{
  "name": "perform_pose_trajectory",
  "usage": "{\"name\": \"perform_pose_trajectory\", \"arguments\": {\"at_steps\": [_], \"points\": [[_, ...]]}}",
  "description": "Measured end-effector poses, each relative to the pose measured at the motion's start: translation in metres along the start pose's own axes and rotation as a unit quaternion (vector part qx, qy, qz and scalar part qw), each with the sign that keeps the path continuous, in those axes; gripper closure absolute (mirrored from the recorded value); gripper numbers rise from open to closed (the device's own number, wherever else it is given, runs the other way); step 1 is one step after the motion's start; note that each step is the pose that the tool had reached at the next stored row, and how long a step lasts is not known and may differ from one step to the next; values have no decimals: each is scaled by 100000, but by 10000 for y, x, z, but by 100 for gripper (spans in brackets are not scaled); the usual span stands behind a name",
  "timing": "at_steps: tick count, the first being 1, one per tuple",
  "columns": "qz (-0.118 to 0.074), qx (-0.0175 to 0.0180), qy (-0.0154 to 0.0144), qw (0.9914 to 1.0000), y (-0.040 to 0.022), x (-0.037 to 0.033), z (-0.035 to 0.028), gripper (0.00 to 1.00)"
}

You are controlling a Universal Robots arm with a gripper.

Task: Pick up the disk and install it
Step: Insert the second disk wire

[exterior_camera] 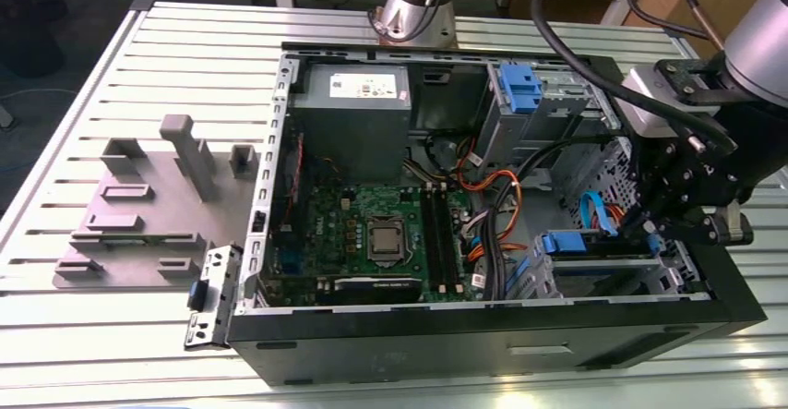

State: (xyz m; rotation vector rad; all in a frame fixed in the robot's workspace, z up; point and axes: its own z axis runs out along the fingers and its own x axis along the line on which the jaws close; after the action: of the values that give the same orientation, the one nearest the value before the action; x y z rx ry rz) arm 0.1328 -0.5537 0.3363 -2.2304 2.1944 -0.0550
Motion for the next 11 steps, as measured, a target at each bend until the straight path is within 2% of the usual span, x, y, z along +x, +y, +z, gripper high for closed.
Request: {"name": "perform_pose_trajectory", "arguments": {"at_steps": [11], "points": [[758, -1, 140, 99997, 2, -6, 14, 84]]}}
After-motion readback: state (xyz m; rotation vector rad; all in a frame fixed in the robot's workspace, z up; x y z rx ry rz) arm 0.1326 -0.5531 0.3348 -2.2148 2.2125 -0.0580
